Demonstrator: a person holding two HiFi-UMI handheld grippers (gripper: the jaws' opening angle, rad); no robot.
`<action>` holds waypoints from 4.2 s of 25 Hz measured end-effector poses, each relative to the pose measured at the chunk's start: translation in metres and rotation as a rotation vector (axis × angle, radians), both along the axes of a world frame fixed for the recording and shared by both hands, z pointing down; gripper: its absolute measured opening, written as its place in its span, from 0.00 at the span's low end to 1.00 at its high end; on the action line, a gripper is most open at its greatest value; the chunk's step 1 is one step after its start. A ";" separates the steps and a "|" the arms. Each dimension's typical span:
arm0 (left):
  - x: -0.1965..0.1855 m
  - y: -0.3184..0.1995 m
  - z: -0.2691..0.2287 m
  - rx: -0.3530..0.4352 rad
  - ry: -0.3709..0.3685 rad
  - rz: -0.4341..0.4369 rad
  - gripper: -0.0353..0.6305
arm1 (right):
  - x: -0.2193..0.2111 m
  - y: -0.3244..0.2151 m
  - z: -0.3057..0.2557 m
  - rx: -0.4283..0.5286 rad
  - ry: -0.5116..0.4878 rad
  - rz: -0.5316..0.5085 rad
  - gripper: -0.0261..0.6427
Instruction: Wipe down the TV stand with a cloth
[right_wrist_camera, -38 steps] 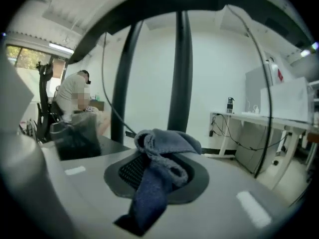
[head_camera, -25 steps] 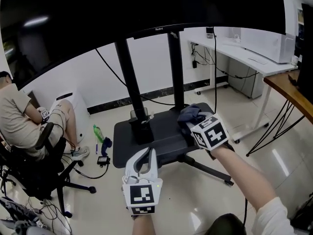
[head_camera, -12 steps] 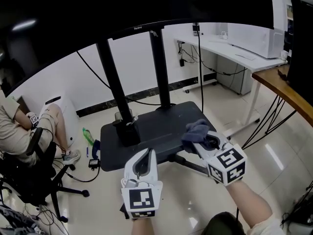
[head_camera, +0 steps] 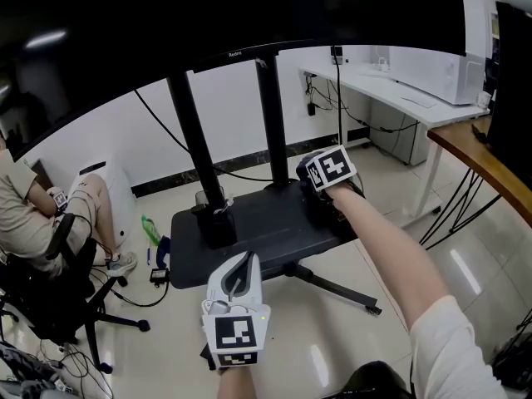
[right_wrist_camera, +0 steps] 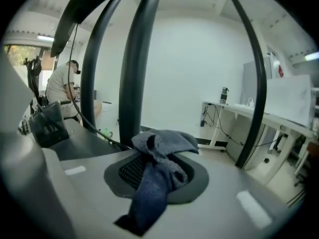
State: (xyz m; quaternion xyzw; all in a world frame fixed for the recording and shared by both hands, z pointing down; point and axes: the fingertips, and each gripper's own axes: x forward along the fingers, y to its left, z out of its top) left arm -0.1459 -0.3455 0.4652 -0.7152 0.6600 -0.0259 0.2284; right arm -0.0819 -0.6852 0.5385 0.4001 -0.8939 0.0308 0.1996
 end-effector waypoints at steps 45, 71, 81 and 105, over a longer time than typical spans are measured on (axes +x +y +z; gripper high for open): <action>-0.230 0.016 0.194 -0.100 0.167 -0.217 0.22 | -0.197 0.227 0.160 0.503 -0.370 -0.147 0.18; -0.270 -0.022 0.298 -0.206 0.107 -0.224 0.22 | -0.300 0.050 0.491 0.057 -0.053 -0.151 0.18; -0.277 0.019 0.276 -0.178 0.124 -0.282 0.22 | -0.407 0.330 0.563 -0.006 -0.070 -0.503 0.18; 0.001 -0.039 0.135 -0.034 0.140 0.030 0.22 | 0.014 0.223 0.118 0.506 -0.324 -0.060 0.18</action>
